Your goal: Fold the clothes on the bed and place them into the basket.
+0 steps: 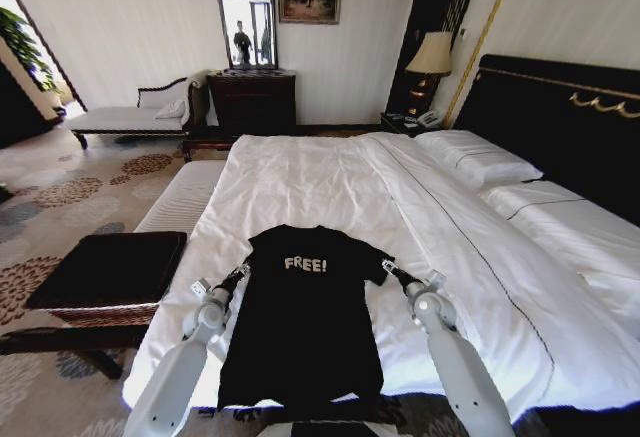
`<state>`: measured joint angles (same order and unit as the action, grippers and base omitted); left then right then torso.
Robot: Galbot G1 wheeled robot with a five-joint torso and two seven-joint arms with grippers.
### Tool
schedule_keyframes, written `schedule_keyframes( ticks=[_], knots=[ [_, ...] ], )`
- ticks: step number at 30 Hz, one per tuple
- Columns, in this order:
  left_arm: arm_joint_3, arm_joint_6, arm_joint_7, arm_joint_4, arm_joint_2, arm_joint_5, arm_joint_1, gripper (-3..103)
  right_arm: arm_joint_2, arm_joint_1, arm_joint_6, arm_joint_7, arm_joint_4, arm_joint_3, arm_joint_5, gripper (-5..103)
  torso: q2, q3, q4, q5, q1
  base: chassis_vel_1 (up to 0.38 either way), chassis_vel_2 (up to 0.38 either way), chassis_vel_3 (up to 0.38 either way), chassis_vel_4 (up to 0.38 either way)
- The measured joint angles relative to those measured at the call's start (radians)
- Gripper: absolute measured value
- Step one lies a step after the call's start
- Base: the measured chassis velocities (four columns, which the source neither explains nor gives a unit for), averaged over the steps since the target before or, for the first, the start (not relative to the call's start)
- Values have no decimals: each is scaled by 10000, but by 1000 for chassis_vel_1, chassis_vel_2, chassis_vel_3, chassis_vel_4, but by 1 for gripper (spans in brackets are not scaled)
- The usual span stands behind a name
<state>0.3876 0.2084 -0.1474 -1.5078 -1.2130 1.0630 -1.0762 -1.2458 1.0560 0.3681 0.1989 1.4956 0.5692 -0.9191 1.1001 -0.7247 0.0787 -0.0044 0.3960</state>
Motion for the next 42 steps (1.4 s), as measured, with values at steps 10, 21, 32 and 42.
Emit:
schedule_keyframes(
  ticks=[10,21,32,42],
  knots=[
    [54,-67,79,219,-353,-234,146,14,35,-18,0,57,-22,26,-83,100,0,0,1,-2,-1,0,0,0,0],
    [773,-271,-259,-366,229,-39,-353,2,-159,58,-18,4,21,0,9,100,0,0,0,-2,-2,0,0,0,0],
    [1088,-379,-416,-582,476,171,-654,2,-215,-39,-18,13,11,-69,-11,100,1,0,2,-1,-2,0,0,0,0],
    [1107,-505,-583,-575,340,-204,-802,2,-230,-122,-19,79,-124,-44,-146,100,0,1,1,-2,-2,0,0,0,0]
  ],
)
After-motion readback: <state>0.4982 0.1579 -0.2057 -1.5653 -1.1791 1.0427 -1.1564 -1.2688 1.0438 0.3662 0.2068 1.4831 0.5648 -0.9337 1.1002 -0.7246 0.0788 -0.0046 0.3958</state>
